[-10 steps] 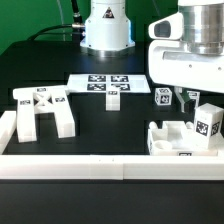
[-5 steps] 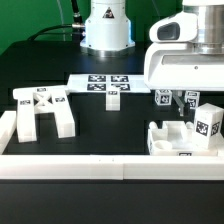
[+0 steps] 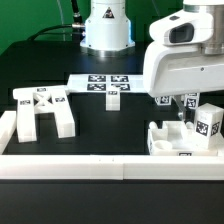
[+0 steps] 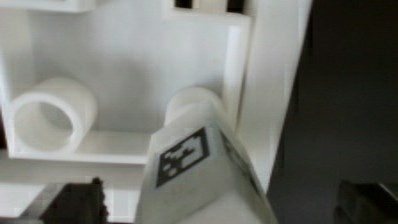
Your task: Assemble chair
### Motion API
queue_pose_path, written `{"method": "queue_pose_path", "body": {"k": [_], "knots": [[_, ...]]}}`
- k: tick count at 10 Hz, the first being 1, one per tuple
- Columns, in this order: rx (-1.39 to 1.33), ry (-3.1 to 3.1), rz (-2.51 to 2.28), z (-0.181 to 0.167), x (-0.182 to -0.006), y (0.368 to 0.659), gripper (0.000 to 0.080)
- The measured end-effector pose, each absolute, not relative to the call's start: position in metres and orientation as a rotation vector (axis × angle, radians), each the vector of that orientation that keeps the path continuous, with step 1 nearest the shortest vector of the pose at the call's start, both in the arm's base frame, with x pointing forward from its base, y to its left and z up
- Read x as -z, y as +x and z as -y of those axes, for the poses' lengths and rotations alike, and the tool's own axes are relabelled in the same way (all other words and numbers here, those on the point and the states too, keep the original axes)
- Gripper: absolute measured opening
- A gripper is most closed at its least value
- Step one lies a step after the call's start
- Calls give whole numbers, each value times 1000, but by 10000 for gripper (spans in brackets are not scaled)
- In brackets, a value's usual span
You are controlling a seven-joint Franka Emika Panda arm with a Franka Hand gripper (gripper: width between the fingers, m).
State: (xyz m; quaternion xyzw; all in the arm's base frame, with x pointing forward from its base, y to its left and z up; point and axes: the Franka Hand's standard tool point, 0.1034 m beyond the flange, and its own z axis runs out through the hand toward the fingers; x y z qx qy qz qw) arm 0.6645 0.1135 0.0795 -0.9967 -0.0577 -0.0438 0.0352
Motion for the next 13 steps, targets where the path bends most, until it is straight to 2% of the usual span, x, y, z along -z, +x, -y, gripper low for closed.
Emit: {"method": "queue_pose_path", "body": {"k": [6,8,9,10,13], "knots": [[151,-3007,792,-108,-78,665,648],[151,-3008,788,-108,-78,665,398],[151,-3008,788,-108,-78,665,398],[151,-3011,770,-108,-78,665,290],[148,-3038,622,-108,-78,665,290]]}}
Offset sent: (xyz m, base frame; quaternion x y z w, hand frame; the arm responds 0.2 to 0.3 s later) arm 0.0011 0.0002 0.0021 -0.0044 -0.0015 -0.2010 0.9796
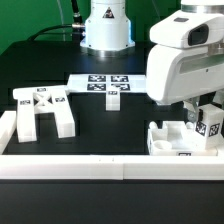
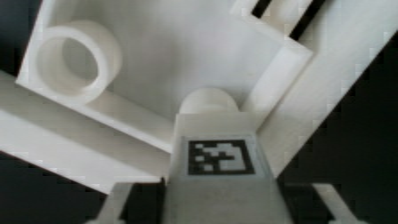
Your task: Assemble chair
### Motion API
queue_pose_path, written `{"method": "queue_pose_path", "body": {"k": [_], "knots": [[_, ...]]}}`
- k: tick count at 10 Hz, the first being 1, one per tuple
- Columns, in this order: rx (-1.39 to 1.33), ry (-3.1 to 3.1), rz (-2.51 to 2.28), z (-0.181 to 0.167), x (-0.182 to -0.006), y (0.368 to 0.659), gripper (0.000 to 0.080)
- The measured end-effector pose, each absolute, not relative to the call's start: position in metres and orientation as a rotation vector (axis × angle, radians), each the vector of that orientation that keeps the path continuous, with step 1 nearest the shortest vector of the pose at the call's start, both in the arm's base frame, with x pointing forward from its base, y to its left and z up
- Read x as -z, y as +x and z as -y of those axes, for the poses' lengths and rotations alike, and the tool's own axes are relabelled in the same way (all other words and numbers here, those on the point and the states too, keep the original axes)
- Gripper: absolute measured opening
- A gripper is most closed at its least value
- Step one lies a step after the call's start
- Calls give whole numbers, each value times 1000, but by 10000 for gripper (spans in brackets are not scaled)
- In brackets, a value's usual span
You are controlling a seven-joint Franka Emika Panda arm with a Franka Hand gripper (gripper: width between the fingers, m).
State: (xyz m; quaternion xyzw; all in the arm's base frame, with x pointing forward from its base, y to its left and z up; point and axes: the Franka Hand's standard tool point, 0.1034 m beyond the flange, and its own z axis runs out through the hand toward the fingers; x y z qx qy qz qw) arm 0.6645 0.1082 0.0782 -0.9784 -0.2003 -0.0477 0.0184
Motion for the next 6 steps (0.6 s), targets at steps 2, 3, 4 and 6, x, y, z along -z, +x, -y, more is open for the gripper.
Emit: {"method": "queue_pose_path", "body": {"k": [2,3,4,6], "knots": [[149,-3073,339,-109,-78,664,290],[159,-3079,218,-111,-77,665,290],[155,-3083,65,-111,-77,665,291],[151,-3075,-104,-112,-77,665,291]]}}
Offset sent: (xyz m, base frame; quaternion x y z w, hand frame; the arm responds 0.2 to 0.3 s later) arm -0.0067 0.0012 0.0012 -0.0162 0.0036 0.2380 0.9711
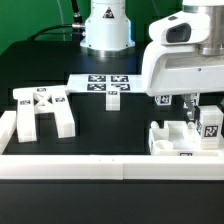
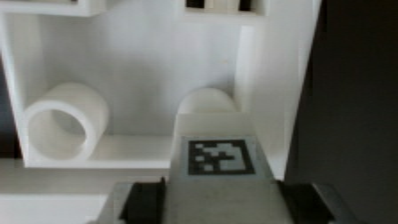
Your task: Assemble chair
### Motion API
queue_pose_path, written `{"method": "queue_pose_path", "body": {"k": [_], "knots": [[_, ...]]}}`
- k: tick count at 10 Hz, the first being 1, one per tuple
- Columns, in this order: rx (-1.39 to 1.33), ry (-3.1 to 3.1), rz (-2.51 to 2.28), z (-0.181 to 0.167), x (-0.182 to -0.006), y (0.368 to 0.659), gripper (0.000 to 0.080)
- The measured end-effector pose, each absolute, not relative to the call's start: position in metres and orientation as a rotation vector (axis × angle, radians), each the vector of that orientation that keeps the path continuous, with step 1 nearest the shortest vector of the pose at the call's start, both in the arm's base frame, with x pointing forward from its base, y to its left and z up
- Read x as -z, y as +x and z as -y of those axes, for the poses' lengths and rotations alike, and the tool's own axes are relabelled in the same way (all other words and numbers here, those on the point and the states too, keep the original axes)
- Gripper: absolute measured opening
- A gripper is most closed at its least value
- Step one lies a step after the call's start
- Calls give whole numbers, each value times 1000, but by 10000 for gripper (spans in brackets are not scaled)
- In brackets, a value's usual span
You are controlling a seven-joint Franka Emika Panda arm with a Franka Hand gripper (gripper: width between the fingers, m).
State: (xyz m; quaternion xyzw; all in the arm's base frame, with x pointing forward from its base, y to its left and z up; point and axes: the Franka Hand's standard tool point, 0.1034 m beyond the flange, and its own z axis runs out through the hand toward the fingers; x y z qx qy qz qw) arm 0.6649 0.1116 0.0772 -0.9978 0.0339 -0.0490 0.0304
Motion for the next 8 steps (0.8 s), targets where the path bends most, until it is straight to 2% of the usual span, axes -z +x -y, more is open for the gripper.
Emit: {"method": "queue_pose_path", "body": {"k": [4,8], "knots": [[139,-3034,-440,-112,-77,665,291],[115,-2855,-1026,-113,-77,664,291]]}}
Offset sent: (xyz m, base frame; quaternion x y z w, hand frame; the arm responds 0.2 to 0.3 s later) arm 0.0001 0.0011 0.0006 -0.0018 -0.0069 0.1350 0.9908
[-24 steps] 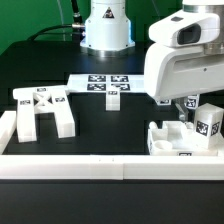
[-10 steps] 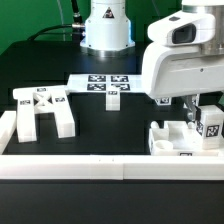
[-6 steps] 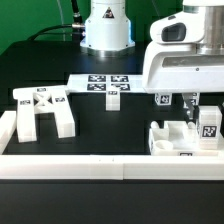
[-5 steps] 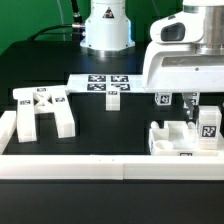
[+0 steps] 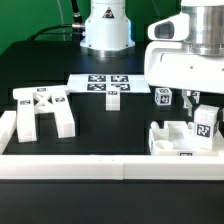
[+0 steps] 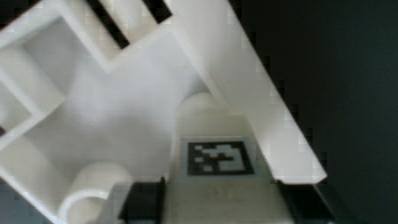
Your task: Assemble chair
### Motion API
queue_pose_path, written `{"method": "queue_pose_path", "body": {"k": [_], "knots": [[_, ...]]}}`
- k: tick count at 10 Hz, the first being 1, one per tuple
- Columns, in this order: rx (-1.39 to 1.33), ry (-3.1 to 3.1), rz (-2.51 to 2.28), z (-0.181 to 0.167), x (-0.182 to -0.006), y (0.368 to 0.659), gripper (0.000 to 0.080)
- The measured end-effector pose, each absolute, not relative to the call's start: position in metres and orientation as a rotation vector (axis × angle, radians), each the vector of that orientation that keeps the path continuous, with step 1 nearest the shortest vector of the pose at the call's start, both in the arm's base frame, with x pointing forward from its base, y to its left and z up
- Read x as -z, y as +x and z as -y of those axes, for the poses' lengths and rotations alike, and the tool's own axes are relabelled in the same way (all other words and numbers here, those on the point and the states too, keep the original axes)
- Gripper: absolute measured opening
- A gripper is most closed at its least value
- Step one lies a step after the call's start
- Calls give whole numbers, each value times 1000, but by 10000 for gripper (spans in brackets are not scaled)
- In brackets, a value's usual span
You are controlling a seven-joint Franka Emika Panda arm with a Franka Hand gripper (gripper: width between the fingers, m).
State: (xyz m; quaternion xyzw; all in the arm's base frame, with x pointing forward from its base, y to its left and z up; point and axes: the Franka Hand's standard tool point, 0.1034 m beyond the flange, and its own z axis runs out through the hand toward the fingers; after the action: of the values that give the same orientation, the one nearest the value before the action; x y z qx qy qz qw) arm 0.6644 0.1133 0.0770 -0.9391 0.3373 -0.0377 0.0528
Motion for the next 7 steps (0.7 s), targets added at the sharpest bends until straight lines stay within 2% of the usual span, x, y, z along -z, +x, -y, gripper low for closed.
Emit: {"method": "queue_pose_path", "body": {"k": [3,5,6,7], "knots": [[99,-2641,-1465,-116,-77,665,291],[96,-2568,-1582,-115,-77,665,291],[92,-2565,-1584,-116,-76,665,385],[90,-2570,-1572,-117,-76,665,521]]}}
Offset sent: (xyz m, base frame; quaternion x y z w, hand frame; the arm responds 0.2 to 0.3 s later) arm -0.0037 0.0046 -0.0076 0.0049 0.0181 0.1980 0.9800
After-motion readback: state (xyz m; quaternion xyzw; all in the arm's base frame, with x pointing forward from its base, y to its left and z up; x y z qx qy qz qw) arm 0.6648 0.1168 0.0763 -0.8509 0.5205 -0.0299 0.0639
